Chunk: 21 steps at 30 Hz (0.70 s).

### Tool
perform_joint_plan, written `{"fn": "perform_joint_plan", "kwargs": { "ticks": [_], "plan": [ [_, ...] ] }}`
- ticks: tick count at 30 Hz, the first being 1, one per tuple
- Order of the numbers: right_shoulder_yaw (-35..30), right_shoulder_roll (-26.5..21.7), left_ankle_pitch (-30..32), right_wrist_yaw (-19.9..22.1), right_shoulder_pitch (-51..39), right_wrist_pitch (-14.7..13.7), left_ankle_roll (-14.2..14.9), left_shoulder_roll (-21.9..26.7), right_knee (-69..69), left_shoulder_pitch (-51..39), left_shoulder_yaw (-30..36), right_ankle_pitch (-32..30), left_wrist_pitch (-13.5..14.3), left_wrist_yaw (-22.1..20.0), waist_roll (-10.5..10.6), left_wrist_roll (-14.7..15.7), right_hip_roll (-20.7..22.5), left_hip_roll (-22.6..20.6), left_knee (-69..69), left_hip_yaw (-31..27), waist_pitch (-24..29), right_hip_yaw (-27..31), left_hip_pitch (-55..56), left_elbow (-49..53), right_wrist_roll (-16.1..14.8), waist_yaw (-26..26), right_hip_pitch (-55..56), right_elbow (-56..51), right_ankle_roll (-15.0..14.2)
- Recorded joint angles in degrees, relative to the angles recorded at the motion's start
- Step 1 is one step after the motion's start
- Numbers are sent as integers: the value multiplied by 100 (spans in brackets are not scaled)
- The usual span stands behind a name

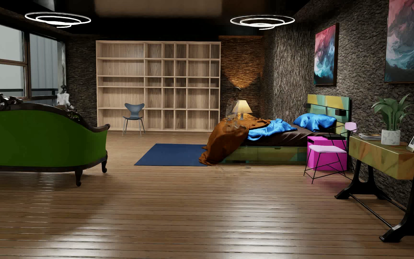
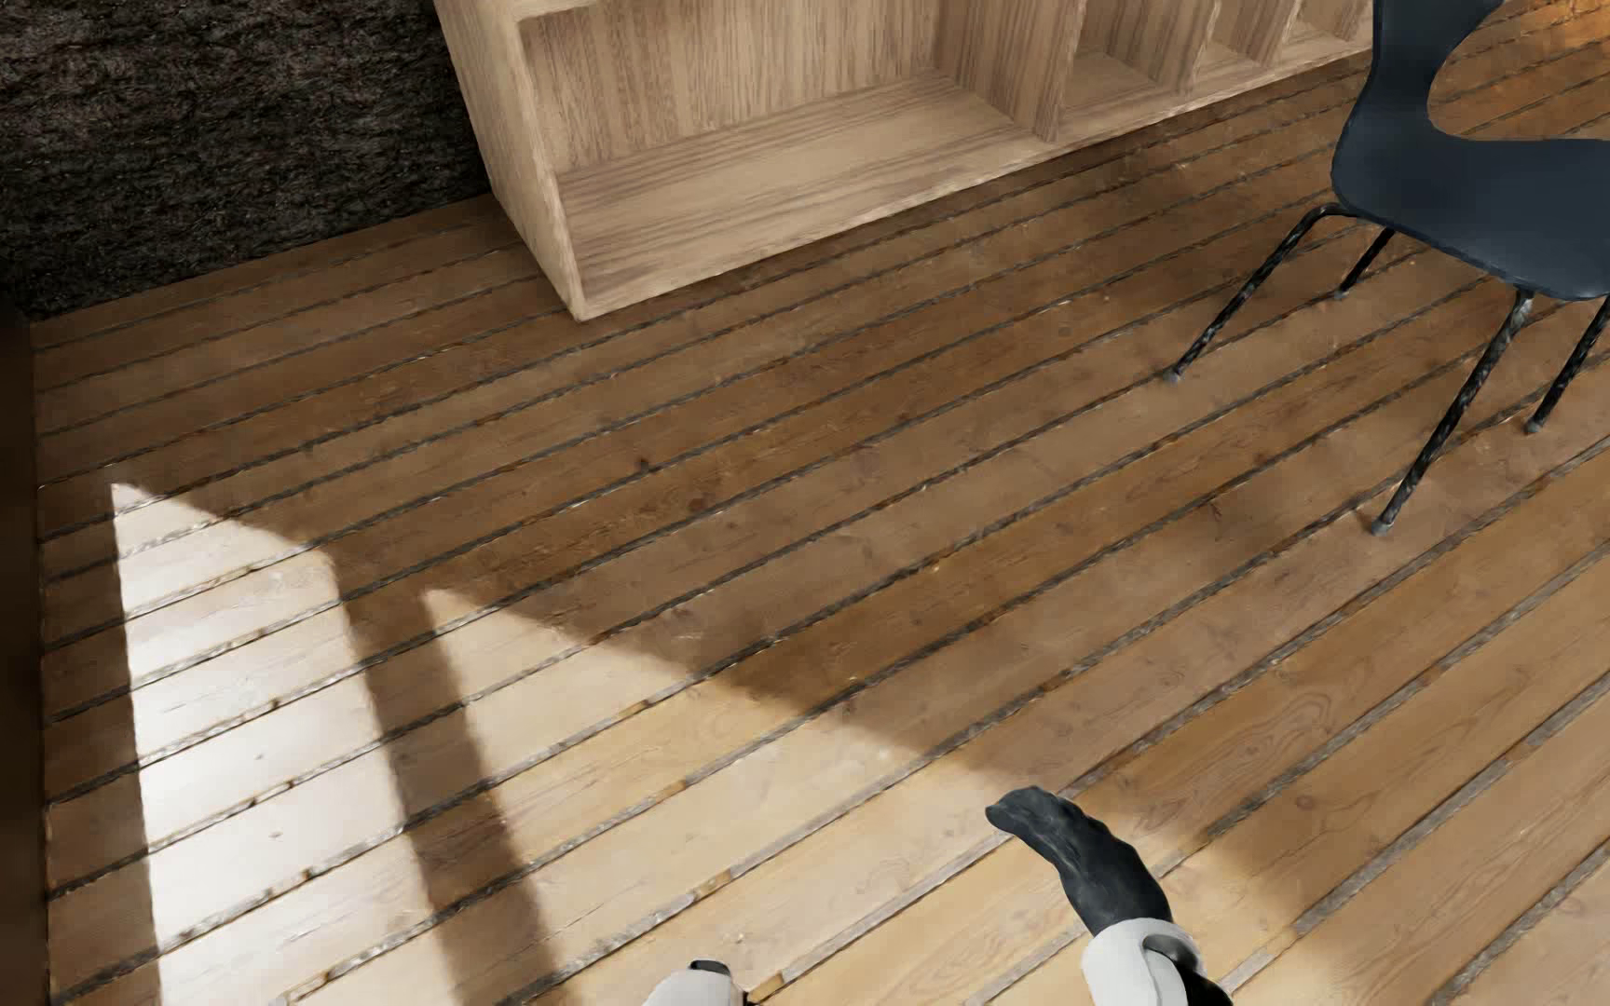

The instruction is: Head to the light pink chair

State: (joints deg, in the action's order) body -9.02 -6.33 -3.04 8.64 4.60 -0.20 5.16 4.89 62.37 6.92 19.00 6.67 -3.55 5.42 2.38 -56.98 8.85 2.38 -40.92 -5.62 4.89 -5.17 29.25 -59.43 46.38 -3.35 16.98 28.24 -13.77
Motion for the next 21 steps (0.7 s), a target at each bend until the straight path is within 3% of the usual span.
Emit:
{"fn": "perform_joint_plan", "kwargs": {
  "ticks": [1, 2, 3, 4, 5, 7, 8, 9, 11, 13, 14, 15, 17, 18, 19, 21],
  "plan": [
    [26, -36, -102, 81, 22, 196, -21, 101, 502, -290, 195, 44, -58, 162, -91, -273, -470, -5, -51, 231, 4, -179, -104, -158, 4, -52, 332, 112, -24],
    [-11, -73, -108, 67, 29, 355, -32, 213, 565, -592, 199, 145, -236, 147, -174, -467, -1069, -31, 64, 348, -8, -363, -272, -223, 24, -66, 566, 322, 155],
    [-97, -133, -35, -62, 16, 449, -21, 280, 189, -853, -46, 218, -510, -102, -245, -467, -1656, -66, 256, 393, -25, -695, -462, -139, 68, -54, 688, 606, 642],
    [-178, -211, 79, -255, 8, 506, 4, 289, -586, -1045, -526, 342, -714, -523, -298, -219, -2051, -105, 473, 383, -44, -1005, -644, 102, 124, -21, 706, 918, 1059],
    [-215, -281, 189, -454, 34, 586, 31, 250, -1637, -1213, -1078, 344, -699, -943, -328, 233, -2230, -148, 684, 327, -61, -1208, -800, 437, 181, 23, 647, 1190, 1235],
    [-133, -345, 242, -692, 133, 805, 91, 279, -3616, -1634, -1554, -652, -215, -1330, -316, 1071, -2079, -256, 958, 53, -76, -909, -1000, 1152, 244, 103, 535, 1550, 1084],
    [-28, -341, 144, -623, 230, 867, 127, 432, -3836, -1880, -1390, -866, 16, -1404, -292, 1183, -2079, -320, 954, -118, -69, -811, -1007, 1520, 225, 110, 515, 1616, 1060],
    [93, -312, 41, -429, 338, 891, 160, 610, -3694, -2110, -1155, -663, 155, -1517, -267, 1113, -2166, -386, 871, -263, -56, -944, -951, 1910, 152, 97, 545, 1640, 1147],
    [171, -289, -133, -162, 471, 883, 89, 670, -3459, -2274, -1054, -523, 172, -1913, -184, 1029, -2300, -393, 763, -337, -51, -1262, -826, 2676, -21, 100, 622, 1765, 1282],
    [-78, -477, -509, -414, 453, 889, 102, 297, -3495, -2007, -1215, -620, 140, -2248, -88, 1534, -2299, -191, 557, 56, -85, -1446, -835, 3218, 84, 145, 544, 1886, 1277],
    [-150, -558, -678, -464, 426, 893, 128, 191, -3539, -1830, -1104, -687, 205, -2204, -50, 1735, -2271, -114, 314, 234, -105, -1482, -882, 3341, 136, 163, 491, 1850, 1263],
    [-106, -570, -784, -379, 418, 912, 112, 215, -3564, -1669, -845, -751, 332, -1947, -18, 1664, -2239, -112, 1, 274, -125, -1488, -934, 3345, 91, 173, 448, 1753, 1249],
    [173, -440, -906, -45, 449, 932, 133, 342, -3522, -1383, -447, -847, 604, -1048, 31, 847, -2159, -257, -566, 42, -157, -1431, -1094, 2980, -244, 179, 419, 1438, 1234],
    [286, -363, -986, 97, 457, 904, 190, 248, -3437, -1225, -555, -872, 536, -695, 45, 519, -2105, -375, -735, -194, -167, -1356, -1216, 2622, -429, 179, 454, 1256, 1237],
    [347, -305, -1046, 199, 449, 867, 255, 41, -3311, -1068, -856, -888, 259, -585, 47, 437, -2052, -525, -809, -499, -171, -1250, -1361, 2175, -567, 180, 526, 1071, 1244],
    [382, -231, -1069, 306, 422, 774, 307, -335, -2959, -886, -1464, -910, -425, -825, 7, 630, -1964, -850, -663, -1155, -146, -973, -1689, 1084, -690, 197, 778, 664, 1269]
  ]
}}
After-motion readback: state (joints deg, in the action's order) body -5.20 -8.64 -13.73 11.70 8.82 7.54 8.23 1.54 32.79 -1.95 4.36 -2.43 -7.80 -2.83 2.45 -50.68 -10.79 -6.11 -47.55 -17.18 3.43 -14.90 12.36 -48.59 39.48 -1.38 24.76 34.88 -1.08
